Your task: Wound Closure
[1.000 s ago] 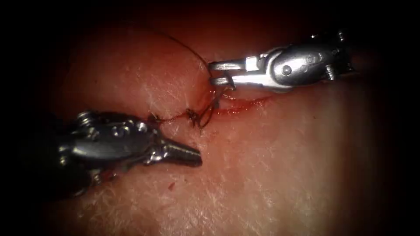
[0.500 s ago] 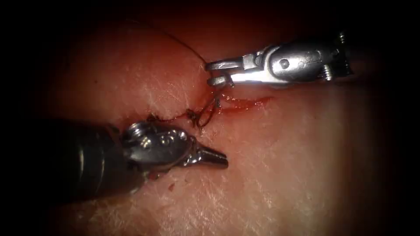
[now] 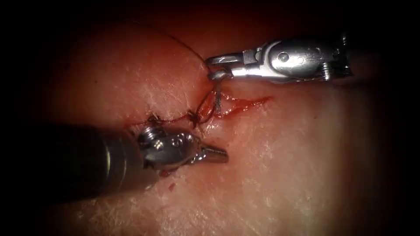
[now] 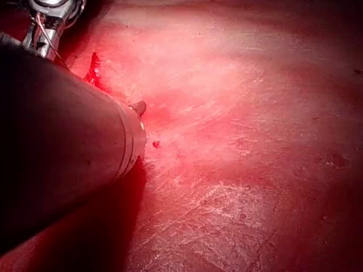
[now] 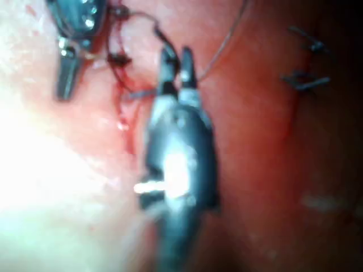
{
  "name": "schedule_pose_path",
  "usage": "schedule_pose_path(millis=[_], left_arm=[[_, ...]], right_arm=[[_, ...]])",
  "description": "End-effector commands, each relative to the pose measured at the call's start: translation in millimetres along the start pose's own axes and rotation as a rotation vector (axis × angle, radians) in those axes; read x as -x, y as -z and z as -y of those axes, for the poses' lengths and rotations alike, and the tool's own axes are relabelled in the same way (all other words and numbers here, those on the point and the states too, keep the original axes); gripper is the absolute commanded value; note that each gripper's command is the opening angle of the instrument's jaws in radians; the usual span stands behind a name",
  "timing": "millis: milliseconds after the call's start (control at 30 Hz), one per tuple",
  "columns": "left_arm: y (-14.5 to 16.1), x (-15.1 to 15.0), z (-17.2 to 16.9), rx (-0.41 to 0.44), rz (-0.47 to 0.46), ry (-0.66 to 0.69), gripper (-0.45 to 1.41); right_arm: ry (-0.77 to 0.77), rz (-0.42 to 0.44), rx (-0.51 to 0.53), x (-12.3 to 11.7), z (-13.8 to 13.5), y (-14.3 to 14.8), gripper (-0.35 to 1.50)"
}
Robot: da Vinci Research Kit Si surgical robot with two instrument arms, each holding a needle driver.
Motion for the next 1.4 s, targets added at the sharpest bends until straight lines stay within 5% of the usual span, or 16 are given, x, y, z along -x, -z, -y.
schedule_pose_path(millis=[33,800,1400], left_arm=[[-0.9,0.2,0.1,0.003,0.000,0.004,-0.08],[0.0,0.9,1.1,0.018,0.000,0.001,-0.06],[-0.6,0.9,0.3,0.011,0.005,0.003,-0.06]], right_arm=[[-0.001,-0.003,-0.001,0.4,-0.1,-0.9,-0.35],[-0.079,0.005,-0.097,0.5,1.3,-1.4,-0.35],[-0.150,0.010,-0.034,0.2,0.3,-1.3,-0.35]])
